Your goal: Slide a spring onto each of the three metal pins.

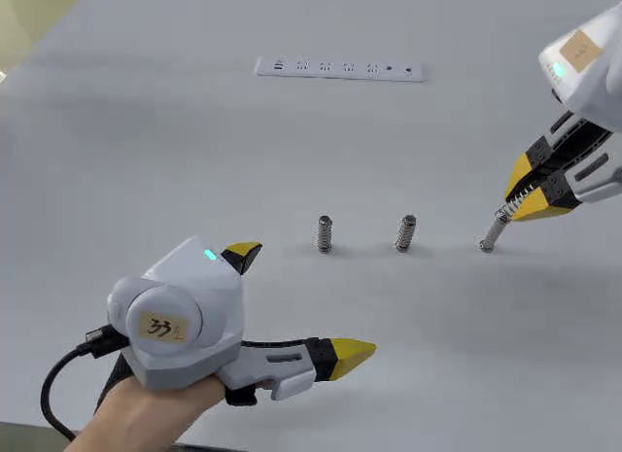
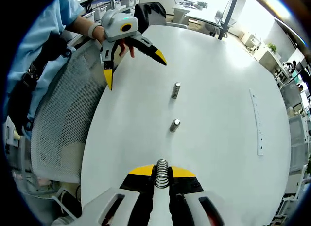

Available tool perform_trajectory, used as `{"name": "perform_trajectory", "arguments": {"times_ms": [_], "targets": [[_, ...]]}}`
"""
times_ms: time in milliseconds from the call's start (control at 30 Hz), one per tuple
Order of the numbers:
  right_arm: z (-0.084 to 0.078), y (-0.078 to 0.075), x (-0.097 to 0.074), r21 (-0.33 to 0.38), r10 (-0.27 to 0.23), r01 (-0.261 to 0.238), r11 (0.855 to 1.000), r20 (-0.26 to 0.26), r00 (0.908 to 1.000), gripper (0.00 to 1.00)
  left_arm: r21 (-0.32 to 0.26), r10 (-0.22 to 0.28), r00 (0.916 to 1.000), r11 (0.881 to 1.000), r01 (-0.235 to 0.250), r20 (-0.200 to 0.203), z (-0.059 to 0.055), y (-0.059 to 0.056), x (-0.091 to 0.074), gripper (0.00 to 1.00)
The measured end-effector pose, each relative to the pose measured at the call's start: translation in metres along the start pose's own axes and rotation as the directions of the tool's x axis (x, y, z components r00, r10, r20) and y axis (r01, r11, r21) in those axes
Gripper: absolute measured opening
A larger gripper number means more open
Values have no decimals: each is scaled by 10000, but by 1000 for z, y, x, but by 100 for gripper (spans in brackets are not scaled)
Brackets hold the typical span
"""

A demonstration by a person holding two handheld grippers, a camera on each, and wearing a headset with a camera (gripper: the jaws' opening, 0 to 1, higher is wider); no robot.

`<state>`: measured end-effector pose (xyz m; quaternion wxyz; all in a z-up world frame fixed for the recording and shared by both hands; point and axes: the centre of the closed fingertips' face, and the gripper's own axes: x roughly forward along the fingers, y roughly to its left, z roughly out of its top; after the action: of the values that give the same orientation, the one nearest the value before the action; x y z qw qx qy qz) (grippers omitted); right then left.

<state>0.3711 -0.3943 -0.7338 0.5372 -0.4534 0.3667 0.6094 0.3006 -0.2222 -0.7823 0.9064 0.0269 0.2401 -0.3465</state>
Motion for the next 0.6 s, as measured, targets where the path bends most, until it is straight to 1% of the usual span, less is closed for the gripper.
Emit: {"name": "perform_trajectory", "arguments": {"times_ms": [33,67,133,300,333,433,600], "targets": [[-2,-2,0,-38,-18,18,10000,-94,10000,7,1,-2,10000,10000,2,-25,-1,0,0,99],[-8,-7,0,-122,-40,37,9999,-249,9997,7,3,2,10000,10000,-2,-15,-1,0,0,99],[-10,-7,0,-171,-15,8,9999,-380,9993,7,-9,8,10000,10000,-8,-15,-1,0,0,99],[-19,-15,4,-313,33,-57,9995,-744,9972,7,20,40,10000,10000,-40,-28,-2,0,1,99],[-20,-12,5,-314,77,-103,9995,-816,9966,7,22,41,10000,10000,-40,-44,-2,0,1,99],[-23,-16,10,-328,127,-160,9993,-979,9951,7,-16,38,10000,10000,-38,-66,-3,0,1,99],[-25,-15,17,-307,179,-218,9993,-1218,9924,7,-85,83,9999,9999,-84,-65,-3,1,1,99]]}}
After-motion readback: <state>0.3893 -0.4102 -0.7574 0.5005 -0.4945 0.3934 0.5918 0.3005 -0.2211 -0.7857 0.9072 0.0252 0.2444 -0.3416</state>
